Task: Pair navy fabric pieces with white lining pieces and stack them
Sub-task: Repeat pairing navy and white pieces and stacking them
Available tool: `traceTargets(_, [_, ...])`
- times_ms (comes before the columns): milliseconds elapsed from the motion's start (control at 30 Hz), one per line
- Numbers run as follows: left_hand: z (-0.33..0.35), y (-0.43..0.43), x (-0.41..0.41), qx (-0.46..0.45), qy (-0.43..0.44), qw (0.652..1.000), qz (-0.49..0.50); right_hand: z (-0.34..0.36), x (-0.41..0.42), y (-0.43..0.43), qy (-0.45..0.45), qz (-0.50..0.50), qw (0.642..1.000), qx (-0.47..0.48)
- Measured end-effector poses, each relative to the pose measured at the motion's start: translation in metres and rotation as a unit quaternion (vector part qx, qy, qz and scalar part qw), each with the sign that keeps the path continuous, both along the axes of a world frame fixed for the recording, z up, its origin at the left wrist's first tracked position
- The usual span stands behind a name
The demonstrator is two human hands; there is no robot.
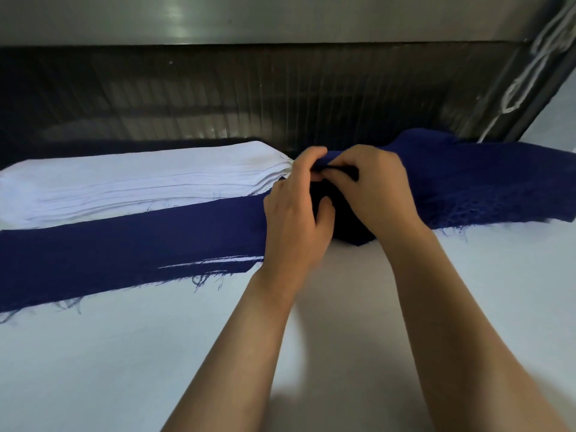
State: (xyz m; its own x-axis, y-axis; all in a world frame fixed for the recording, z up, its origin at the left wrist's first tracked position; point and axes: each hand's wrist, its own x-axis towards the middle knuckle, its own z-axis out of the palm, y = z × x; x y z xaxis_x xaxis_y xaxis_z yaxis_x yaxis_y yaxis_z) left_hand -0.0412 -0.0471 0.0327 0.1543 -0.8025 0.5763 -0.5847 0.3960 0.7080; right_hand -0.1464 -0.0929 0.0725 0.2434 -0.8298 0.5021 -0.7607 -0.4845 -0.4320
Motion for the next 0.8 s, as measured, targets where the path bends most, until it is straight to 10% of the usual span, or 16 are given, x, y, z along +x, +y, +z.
traceTargets(800, [-0.003,0.009,0.118,0.095,0.345,0.917,0.177,-0.012,-0.008,-0.012,0.145,-0.082,0.985,0.036])
